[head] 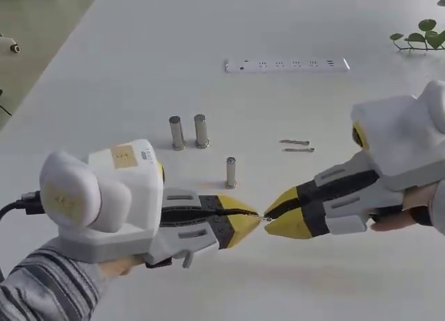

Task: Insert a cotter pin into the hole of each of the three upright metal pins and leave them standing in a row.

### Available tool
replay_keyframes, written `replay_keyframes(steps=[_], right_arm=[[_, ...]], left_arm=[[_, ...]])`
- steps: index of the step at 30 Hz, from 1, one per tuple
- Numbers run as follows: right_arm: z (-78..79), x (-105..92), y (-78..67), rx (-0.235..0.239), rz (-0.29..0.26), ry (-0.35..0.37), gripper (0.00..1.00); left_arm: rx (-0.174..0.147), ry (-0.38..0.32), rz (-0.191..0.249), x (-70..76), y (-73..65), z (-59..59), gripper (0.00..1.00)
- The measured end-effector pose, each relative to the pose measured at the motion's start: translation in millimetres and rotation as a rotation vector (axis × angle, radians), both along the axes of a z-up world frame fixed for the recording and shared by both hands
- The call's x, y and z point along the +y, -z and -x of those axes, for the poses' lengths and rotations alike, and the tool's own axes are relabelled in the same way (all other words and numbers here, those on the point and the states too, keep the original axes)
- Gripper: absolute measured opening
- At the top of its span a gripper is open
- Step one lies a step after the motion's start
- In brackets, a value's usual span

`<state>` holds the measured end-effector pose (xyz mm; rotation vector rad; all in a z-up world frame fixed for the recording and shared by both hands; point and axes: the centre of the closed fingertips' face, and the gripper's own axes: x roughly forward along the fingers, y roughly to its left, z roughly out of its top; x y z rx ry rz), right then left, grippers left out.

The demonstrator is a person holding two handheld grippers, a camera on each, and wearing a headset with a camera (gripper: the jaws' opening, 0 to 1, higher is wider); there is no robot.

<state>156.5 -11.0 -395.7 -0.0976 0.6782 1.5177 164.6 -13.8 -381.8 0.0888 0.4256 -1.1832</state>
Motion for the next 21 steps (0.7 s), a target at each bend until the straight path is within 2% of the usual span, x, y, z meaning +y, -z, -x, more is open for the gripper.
replay_keyframes(steps=[5, 9, 13, 16, 21], right_arm=[[1.0, 0.2, -3.7, -0.009, -0.011, -0.01, 0.02], [0.5, -1.4, -4.6, -0.032, 0.003, -0.024, 0.0], [1.1, -2.6, -5.7, -0.053, 0.013, -0.043, 0.0], [1.9, -3.1, -6.0, -0.087, 0.03, -0.063, 0.0], [1.1, -3.9, -3.7, -0.173, 0.081, -0.114, 0.0]], left_arm=[[0.012, 0.004, 0.017, -1.7, -1.2, 1.1, 0.0], [0.022, 0.007, 0.011, -1.7, 2.5, 2.2, 0.0], [0.035, 0.0, 0.023, -1.3, 3.3, 3.0, 0.0], [0.035, 0.0, 0.023, -1.4, 4.0, 3.4, 0.0], [0.024, 0.001, 0.008, -1.8, 6.7, 2.4, 0.0]])
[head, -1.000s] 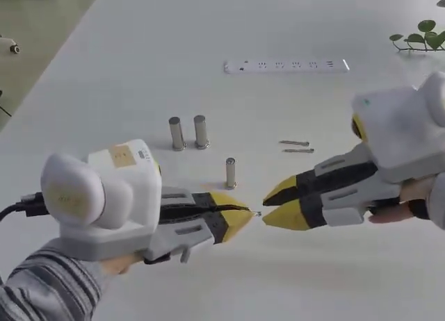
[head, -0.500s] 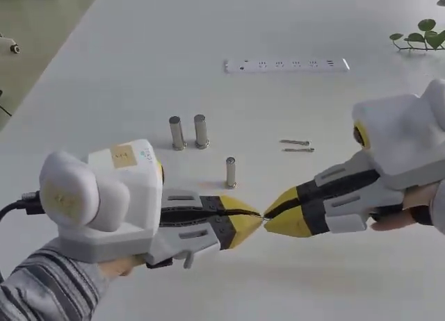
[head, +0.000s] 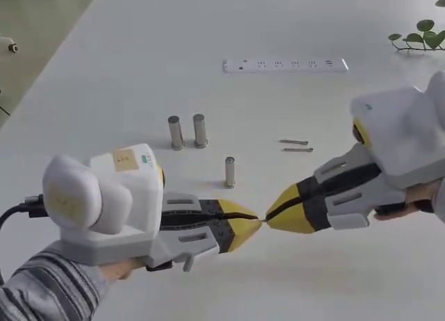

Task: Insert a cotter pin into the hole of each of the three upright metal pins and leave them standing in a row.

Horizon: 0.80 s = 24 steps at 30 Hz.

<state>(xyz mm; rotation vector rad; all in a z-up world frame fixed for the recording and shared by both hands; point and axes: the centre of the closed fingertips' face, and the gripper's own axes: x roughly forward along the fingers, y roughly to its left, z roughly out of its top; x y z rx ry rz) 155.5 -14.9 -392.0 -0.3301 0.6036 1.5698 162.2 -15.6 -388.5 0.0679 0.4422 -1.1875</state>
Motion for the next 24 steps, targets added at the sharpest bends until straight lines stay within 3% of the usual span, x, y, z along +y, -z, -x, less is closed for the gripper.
replay_keyframes(steps=[9, 15, 19, 24], right_arm=[[-2.4, -0.6, 6.7, -0.119, 0.073, -0.076, 0.0], [-11.7, -5.6, 11.4, -0.172, 0.114, -0.081, 0.0], [-24.8, -12.3, 16.1, -0.21, 0.15, -0.056, 0.0], [-53.2, -20.9, 19.2, -0.246, 0.177, 0.002, 0.0]], left_arm=[[-0.025, -0.008, -0.033, -1.1, 5.2, -3.0, 0.0], [-0.06, -0.073, -0.037, 4.0, 5.4, -15.4, 0.05], [-0.082, -0.138, -0.043, 11.0, 5.8, -26.9, 0.12], [-0.124, -0.248, -0.07, 22.9, 9.0, -45.6, 0.15]])
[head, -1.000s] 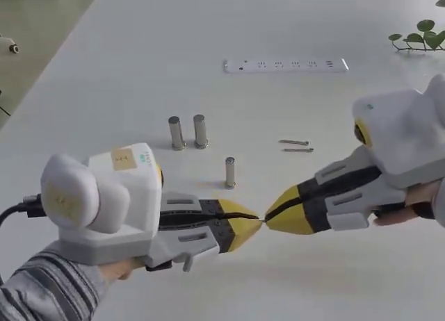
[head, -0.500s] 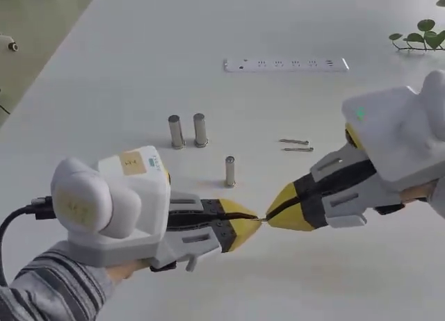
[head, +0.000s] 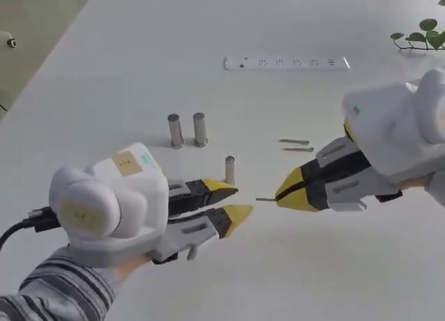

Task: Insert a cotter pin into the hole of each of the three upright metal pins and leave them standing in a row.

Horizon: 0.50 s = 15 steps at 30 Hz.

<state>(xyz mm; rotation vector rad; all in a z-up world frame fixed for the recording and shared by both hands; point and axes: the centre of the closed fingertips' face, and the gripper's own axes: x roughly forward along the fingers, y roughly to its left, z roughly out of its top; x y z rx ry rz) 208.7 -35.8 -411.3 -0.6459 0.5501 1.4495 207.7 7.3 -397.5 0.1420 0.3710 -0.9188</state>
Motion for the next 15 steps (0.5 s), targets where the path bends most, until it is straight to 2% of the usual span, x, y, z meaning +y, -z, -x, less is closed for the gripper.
replay_keyframes(steps=[4, 7, 9, 12, 15], right_arm=[[-16.0, -2.4, 1.0, -0.028, 0.012, 0.034, 0.0], [-28.4, -1.8, 2.2, -0.045, 0.018, 0.053, 0.0], [-34.1, -0.4, 2.4, -0.048, 0.015, 0.059, 0.0], [-42.6, 2.4, 4.4, -0.052, 0.014, 0.067, 0.0], [-50.0, 6.0, 7.4, -0.053, 0.013, 0.07, 0.0]], left_arm=[[-0.015, -0.084, -0.01, 7.4, 3.9, -14.5, 0.16], [-0.011, -0.149, -0.01, 12.3, 9.0, -25.3, 0.17], [0.02, -0.201, -0.001, 15.4, 15.9, -31.6, 0.17], [0.024, -0.25, 0.001, 18.8, 22.9, -40.6, 0.18], [0.031, -0.293, -0.016, 20.7, 32.0, -47.7, 0.19]])
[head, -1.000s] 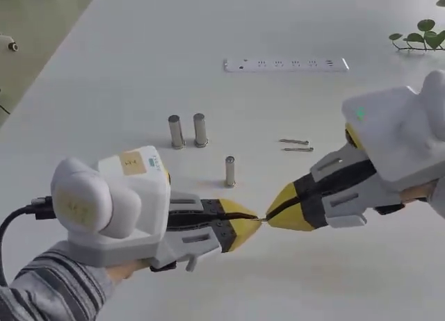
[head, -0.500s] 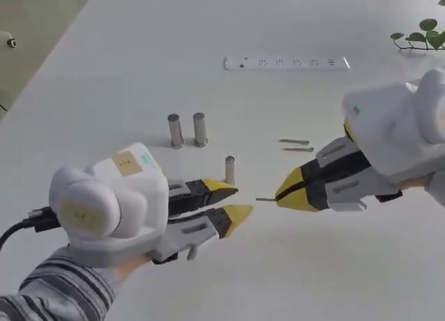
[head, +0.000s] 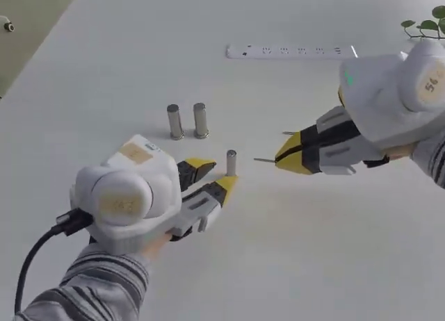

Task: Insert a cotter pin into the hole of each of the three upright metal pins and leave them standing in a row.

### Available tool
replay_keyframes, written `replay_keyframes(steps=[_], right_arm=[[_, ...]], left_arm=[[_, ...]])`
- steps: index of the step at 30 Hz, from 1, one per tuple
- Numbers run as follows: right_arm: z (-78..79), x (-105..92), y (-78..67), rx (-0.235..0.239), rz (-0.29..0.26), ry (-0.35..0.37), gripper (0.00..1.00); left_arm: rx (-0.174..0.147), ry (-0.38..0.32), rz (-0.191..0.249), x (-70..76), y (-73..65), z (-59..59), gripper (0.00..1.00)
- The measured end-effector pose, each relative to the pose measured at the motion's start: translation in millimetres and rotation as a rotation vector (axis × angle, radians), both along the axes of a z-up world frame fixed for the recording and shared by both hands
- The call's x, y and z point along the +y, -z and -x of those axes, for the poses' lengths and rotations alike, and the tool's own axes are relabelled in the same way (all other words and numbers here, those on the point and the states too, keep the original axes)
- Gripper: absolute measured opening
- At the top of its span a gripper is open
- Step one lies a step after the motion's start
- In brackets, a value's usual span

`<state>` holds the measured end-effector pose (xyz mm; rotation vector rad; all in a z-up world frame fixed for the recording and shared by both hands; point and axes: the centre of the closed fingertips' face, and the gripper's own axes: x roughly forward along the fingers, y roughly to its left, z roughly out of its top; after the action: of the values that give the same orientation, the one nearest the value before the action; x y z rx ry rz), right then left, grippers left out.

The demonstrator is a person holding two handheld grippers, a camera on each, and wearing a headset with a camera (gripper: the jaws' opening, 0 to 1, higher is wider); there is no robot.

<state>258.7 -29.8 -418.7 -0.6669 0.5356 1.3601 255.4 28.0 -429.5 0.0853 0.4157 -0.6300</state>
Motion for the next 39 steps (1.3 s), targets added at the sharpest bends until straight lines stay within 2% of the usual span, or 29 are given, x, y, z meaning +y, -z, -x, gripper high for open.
replay_keyframes(steps=[6, 7, 8, 15, 17, 19, 23, 32, 39], right_arm=[[-14.7, 2.8, 10.4, 0.004, 0.013, -0.001, 0.0], [-16.4, 3.9, 11.9, 0.007, 0.011, 0.002, 0.0], [-19.7, 3.7, 14.6, 0.007, 0.009, 0.001, 0.0], [-29.2, 6.6, 25.3, 0.024, 0.01, -0.001, 0.0], [-30.2, 7.7, 26.6, 0.028, 0.007, 0.0, 0.0], [-30.9, 9.1, 27.6, 0.035, 0.004, 0.001, 0.0], [-28.0, 12.6, 26.2, 0.038, 0.002, -0.01, 0.0], [-23.7, 17.3, 25.9, 0.047, -0.001, -0.029, 0.0], [-22.0, 21.2, 24.8, 0.051, -0.006, -0.029, 0.0]], left_arm=[[0.025, -0.064, -0.019, -1.1, 16.9, -11.4, 0.19], [0.047, -0.067, -0.022, -3.4, 21.7, -11.7, 0.18], [0.056, -0.068, -0.03, -4.8, 24.6, -12.2, 0.17], [0.051, -0.105, -0.05, -9.2, 31.0, -22.9, 0.16], [0.073, -0.133, -0.032, -9.9, 33.5, -26.6, 0.16], [0.082, -0.154, -0.024, -10.6, 34.7, -29.9, 0.15], [0.081, -0.163, -0.022, -13.9, 35.1, -32.2, 0.13], [0.101, -0.192, -0.028, -12.5, 42.4, -32.9, 0.07], [0.089, -0.185, -0.048, -12.1, 43.4, -33.8, 0.06]])
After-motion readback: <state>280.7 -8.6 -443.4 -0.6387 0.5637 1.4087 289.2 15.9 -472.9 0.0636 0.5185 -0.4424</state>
